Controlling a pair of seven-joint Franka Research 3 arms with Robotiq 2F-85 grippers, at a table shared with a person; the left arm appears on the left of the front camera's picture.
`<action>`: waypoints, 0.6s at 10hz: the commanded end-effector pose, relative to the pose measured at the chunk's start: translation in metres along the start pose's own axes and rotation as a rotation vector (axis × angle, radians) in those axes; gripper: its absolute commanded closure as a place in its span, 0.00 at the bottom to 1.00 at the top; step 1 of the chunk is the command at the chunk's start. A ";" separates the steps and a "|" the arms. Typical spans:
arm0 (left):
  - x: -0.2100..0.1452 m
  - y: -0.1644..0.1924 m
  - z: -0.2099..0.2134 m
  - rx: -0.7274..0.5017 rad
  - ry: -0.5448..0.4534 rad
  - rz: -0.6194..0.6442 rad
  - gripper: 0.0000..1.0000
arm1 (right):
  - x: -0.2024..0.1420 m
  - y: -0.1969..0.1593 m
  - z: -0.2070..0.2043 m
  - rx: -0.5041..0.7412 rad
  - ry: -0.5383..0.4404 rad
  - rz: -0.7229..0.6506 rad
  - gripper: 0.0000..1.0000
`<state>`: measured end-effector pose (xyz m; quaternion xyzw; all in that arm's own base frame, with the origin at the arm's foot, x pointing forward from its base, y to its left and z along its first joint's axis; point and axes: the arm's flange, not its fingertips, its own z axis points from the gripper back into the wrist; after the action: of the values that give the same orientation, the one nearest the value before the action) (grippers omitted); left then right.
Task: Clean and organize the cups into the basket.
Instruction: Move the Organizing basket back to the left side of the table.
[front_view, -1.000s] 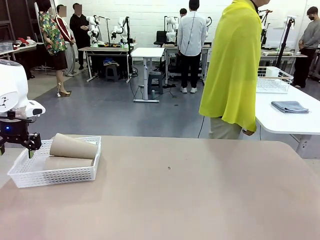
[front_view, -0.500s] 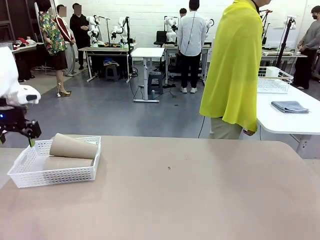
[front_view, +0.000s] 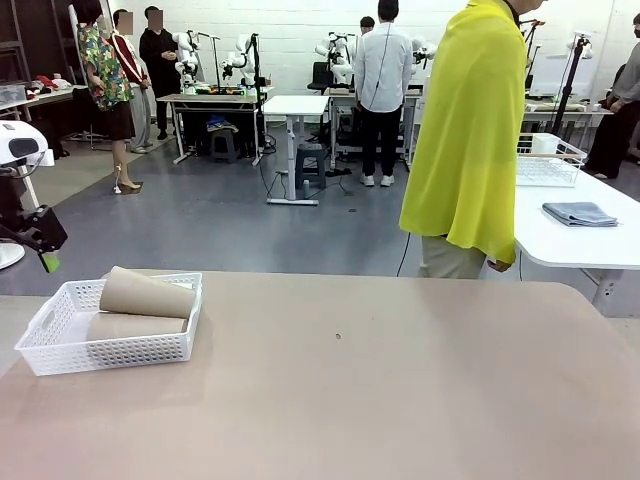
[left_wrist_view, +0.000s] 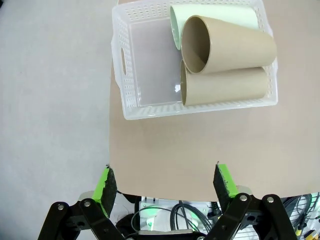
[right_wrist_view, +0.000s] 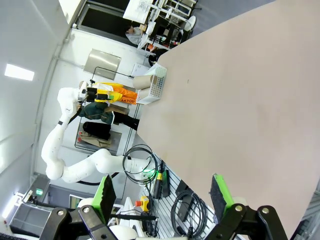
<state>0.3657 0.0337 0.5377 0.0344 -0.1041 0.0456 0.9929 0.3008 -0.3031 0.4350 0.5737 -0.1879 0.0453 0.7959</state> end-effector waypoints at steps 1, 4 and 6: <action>0.013 0.002 -0.002 0.017 -0.015 -0.003 0.00 | -0.003 0.001 -0.004 -0.003 -0.008 0.007 0.00; 0.013 0.002 -0.002 0.017 -0.015 -0.003 0.00 | -0.003 0.001 -0.004 -0.003 -0.008 0.007 0.00; 0.010 0.029 0.009 -0.242 0.055 -0.041 0.00 | -0.003 0.001 -0.004 -0.003 -0.008 0.007 0.00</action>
<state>0.3735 0.0414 0.5387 0.0000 -0.1026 0.0391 0.9940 0.3007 -0.3031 0.4350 0.5738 -0.1880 0.0453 0.7959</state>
